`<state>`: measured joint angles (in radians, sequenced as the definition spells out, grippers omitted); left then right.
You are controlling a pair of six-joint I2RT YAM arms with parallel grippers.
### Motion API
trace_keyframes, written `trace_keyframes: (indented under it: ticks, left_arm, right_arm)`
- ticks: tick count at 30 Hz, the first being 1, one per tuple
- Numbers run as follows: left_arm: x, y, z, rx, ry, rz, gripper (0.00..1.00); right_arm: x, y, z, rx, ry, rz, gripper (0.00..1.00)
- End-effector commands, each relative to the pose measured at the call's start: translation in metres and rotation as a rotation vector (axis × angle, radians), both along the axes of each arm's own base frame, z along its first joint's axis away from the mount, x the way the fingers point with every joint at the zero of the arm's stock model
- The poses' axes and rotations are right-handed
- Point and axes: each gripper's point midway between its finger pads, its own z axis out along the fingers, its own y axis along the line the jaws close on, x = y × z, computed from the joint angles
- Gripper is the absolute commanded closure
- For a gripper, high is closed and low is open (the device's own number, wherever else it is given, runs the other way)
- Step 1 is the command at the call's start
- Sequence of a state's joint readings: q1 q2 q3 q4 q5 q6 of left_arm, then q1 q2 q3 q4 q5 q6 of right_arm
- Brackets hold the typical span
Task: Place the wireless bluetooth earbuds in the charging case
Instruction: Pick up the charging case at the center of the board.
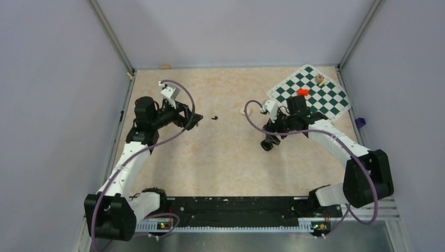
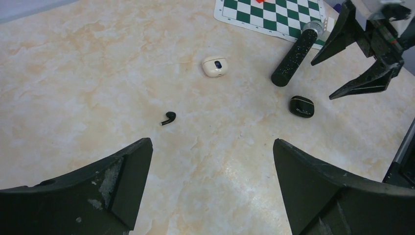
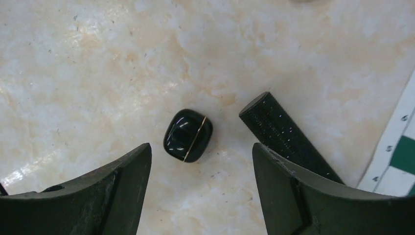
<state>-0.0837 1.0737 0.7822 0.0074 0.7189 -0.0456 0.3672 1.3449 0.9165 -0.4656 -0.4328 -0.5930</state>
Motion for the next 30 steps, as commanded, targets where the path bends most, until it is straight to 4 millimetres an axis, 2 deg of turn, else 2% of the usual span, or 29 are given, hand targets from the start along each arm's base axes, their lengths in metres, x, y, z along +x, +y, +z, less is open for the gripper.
trace_keyframes:
  ticks: [1,3,7,9,14,22,30]
  left_arm:
    - [0.000,-0.004,0.010,-0.014,-0.050,-0.032,0.01]
    - [-0.002,-0.004,0.009,-0.010,-0.055,-0.035,0.01]
    - [-0.005,-0.003,0.011,-0.003,-0.075,-0.029,0.01]
    - [-0.004,-0.003,0.010,-0.003,-0.071,-0.030,0.01]
    - [-0.003,-0.003,0.004,0.000,-0.059,-0.032,0.01]
    - [-0.001,-0.002,0.003,0.006,-0.060,-0.023,0.01]
    - [-0.001,-0.002,0.001,0.008,-0.054,-0.024,0.01]
  right_arm:
    - [-0.012,-0.002,-0.014,0.093,0.187,0.002,0.26]
    - [-0.008,-0.006,-0.027,0.077,0.235,-0.033,0.30]
    - [-0.013,-0.014,-0.058,0.031,0.337,-0.073,0.34]
    - [-0.015,-0.016,-0.067,0.016,0.366,-0.085,0.34]
    - [-0.006,-0.013,-0.071,0.034,0.364,-0.122,0.35]
    - [-0.005,-0.011,-0.085,0.025,0.397,-0.144,0.35]
    - [-0.013,0.002,-0.095,-0.055,0.373,-0.118,0.38]
